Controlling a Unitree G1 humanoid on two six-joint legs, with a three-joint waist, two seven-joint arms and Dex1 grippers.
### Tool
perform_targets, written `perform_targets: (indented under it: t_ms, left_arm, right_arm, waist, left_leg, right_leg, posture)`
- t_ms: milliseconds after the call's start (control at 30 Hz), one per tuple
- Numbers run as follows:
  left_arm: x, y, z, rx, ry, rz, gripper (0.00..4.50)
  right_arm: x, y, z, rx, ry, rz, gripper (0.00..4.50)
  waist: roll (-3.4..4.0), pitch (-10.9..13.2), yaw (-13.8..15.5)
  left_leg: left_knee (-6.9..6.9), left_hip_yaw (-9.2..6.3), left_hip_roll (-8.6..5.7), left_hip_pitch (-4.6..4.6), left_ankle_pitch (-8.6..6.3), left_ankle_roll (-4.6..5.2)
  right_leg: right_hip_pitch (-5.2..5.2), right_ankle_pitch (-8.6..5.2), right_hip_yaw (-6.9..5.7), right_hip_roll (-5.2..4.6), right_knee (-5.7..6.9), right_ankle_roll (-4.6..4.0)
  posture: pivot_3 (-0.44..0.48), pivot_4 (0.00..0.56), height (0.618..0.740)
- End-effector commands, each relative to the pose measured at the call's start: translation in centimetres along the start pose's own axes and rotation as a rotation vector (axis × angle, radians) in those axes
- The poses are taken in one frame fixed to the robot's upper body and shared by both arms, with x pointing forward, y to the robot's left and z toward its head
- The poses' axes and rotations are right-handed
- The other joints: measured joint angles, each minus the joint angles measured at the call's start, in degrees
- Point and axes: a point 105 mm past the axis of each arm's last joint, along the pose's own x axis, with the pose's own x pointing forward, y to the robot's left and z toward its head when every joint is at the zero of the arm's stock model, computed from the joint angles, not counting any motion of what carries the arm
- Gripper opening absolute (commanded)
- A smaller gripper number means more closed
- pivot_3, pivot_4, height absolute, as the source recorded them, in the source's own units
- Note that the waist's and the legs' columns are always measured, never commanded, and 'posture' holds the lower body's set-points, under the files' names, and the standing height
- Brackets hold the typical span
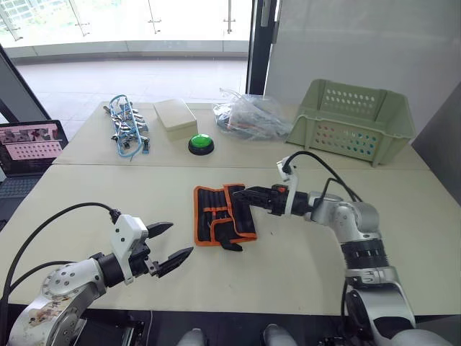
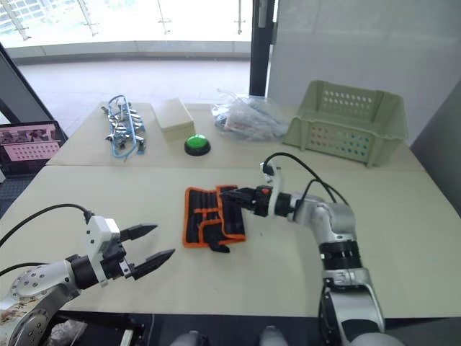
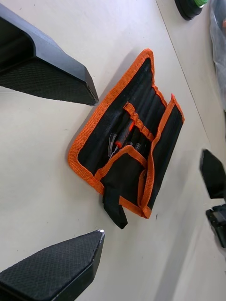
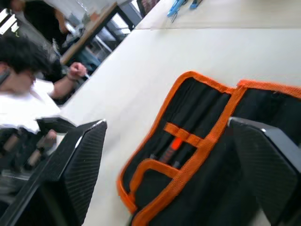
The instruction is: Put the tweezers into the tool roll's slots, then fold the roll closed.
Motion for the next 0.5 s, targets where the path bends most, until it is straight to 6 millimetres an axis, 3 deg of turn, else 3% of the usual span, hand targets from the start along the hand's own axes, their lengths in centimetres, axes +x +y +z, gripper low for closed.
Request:
perform_targets:
  t_ms: [33,167,333,500]
  left_arm:
    - [0.0,0.0,0.6,0.017,-0.02,-0.008,4.5]
    - [0.3,0.6,0.4,-0.03,-0.019,0.014,4.5]
    - [0.4,0.6,-0.2,-0.148,-0.021,0.03,4.5]
    - [0.5,1.8,-1.7,-0.419,-0.019,0.12,4.5]
  right_arm:
    - [0.3,1.3,-1.4,-0.289,0.069,0.1,3.27]
    - [0.5,0.6,-3.8,-0.437,0.129,0.109,1.84]
    - [1.3,0.0,-5.7,-0.461,0.146,0.11,0.14]
    - [1.6,-1.3,-9.1,-0.484,0.277,0.073,0.03]
  waist:
    - [0.0,0.0,-0.2]
    - [0.0,0.0,-0.5]
    - [0.0,0.0,-0.1]
    - [0.0,0.0,-0.1]
  left_leg:
    - [-0.01,0.01,0.01,0.01,0.0,0.0]
    - [-0.01,0.11,0.1,0.05,0.0,0.0]
    - [0.03,0.12,0.1,0.07,0.01,-0.01]
    - [0.03,0.11,0.09,0.11,0.01,-0.02]
  right_leg:
    - [0.0,0.0,0.0,0.0,0.0,0.0]
    - [-0.03,0.0,0.0,0.03,0.02,0.0]
    - [-0.02,0.01,0.02,0.03,0.04,-0.01]
    - [-0.01,0.02,0.03,0.02,0.07,-0.03]
  posture:
    - [0.0,0.15,0.74]
    - [0.0,0.15,0.74]
    - [0.0,0.15,0.74]
    - [0.0,0.15,0.74]
